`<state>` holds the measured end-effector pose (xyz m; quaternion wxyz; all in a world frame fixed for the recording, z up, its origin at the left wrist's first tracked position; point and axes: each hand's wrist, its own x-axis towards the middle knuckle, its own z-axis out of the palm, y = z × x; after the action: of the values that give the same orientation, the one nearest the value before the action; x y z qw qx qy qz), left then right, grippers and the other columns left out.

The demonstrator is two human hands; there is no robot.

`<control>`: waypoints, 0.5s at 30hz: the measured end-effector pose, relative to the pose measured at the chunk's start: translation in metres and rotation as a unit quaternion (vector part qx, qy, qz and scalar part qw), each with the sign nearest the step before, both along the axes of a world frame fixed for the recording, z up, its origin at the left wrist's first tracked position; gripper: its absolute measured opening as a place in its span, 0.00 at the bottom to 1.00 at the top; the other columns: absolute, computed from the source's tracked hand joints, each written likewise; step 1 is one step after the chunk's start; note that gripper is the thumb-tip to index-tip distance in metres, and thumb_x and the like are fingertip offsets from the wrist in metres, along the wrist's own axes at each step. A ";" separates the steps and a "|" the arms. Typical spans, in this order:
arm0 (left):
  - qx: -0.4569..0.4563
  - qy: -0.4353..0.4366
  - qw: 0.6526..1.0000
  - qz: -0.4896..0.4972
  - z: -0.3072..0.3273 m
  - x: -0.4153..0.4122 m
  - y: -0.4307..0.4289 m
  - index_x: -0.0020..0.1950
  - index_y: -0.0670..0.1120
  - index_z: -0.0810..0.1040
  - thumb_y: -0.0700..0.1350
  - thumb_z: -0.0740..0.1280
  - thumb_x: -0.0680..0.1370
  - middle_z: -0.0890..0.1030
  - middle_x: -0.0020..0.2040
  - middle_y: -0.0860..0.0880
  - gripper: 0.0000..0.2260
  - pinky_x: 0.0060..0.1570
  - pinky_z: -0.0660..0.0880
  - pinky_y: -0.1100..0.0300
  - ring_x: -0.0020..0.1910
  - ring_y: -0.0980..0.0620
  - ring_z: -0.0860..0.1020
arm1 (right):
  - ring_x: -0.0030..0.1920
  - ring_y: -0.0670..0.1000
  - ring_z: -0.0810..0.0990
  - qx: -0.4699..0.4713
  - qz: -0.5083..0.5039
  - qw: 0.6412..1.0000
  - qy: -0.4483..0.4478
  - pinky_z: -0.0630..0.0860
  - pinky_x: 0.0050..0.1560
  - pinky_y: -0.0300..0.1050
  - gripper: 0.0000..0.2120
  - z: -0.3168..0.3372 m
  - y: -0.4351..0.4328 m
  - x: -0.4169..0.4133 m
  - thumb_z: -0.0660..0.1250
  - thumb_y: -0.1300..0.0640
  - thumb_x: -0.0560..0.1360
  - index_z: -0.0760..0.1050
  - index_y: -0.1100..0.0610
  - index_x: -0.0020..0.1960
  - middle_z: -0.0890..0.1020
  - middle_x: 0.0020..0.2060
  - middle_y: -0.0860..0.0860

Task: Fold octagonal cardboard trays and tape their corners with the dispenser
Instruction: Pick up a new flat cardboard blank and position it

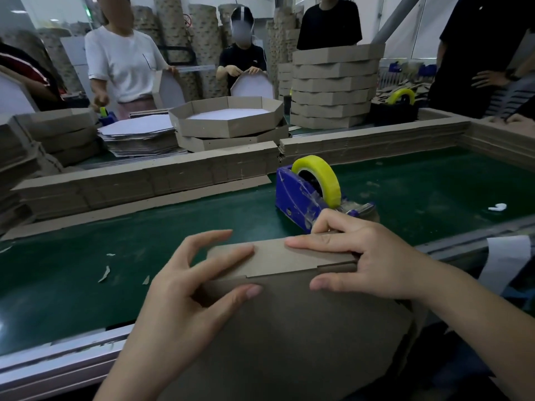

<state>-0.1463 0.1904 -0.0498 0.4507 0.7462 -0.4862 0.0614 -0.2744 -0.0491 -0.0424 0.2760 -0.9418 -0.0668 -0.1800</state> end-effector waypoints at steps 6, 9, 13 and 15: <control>0.051 -0.030 0.998 -0.020 0.010 0.003 0.009 0.58 0.62 0.81 0.62 0.63 0.73 0.77 0.63 0.60 0.16 0.59 0.69 0.67 0.62 0.57 0.75 | 0.51 0.49 0.76 -0.009 0.018 0.999 0.026 0.74 0.52 0.52 0.25 0.006 0.000 0.001 0.67 0.37 0.71 0.69 0.34 0.67 0.70 0.49 0.40; 0.128 -0.158 0.979 -0.029 0.024 0.000 0.004 0.62 0.63 0.78 0.61 0.58 0.77 0.77 0.63 0.58 0.17 0.62 0.72 0.48 0.63 0.52 0.74 | 0.51 0.50 0.76 -0.007 0.025 0.999 0.033 0.74 0.52 0.54 0.25 0.008 0.005 0.002 0.68 0.39 0.72 0.71 0.38 0.68 0.71 0.49 0.44; 0.170 -0.199 0.963 -0.057 0.033 -0.011 -0.009 0.64 0.64 0.77 0.60 0.56 0.78 0.79 0.58 0.58 0.17 0.47 0.79 0.54 0.53 0.54 0.79 | 0.52 0.48 0.76 0.034 0.043 0.996 0.070 0.74 0.53 0.48 0.24 0.010 0.011 0.004 0.63 0.40 0.74 0.72 0.43 0.68 0.71 0.48 0.46; 0.165 -0.188 0.966 -0.062 0.031 -0.012 -0.011 0.63 0.63 0.77 0.60 0.57 0.78 0.79 0.57 0.58 0.17 0.43 0.78 0.54 0.52 0.54 0.79 | 0.53 0.40 0.75 0.115 0.054 0.986 0.103 0.70 0.55 0.37 0.25 0.010 0.010 0.004 0.59 0.43 0.77 0.76 0.55 0.67 0.71 0.47 0.49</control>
<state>-0.1586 0.1798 -0.0185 0.2250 0.7534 -0.6110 0.0917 -0.2699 -0.0396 -0.0320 0.3974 -0.9122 -0.0674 -0.0732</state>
